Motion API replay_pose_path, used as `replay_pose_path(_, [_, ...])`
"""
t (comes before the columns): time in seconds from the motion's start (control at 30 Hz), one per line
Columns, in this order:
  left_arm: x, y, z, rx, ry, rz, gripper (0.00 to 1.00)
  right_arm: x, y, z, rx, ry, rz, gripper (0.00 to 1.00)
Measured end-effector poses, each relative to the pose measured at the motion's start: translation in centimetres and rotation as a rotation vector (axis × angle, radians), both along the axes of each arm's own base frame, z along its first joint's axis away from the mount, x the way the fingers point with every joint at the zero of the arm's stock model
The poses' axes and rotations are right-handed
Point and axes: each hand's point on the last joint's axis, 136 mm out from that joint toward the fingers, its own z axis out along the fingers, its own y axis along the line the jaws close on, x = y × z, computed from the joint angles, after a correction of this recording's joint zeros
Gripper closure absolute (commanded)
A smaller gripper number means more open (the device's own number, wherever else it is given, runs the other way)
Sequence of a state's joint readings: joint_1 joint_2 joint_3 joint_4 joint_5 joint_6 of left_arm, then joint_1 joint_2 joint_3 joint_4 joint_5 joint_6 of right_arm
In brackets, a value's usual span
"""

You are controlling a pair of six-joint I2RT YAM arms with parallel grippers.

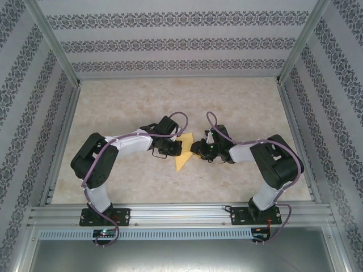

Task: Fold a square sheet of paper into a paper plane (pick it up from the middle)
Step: Third fold the triangle at the center of the table, then fourth fold the wing at the center of the table.

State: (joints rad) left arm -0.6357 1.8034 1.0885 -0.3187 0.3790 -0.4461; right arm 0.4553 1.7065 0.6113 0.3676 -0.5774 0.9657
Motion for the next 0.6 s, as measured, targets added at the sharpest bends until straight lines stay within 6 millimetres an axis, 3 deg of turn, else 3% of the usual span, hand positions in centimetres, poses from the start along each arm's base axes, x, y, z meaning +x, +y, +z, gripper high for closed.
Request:
replay_pose_path(0.3, [0.3,0.6,-0.5,0.033,-0.012,0.016,0.93,-0.3,1.1,0.6,0.016,-0.047,0.071,0.73])
replay_pose_path(0.6, [0.0,1.1,-1.5,0.058,0.001,0.022,0.90,0.8,2.6,1.1,0.017,-0.117,0.182,0.79])
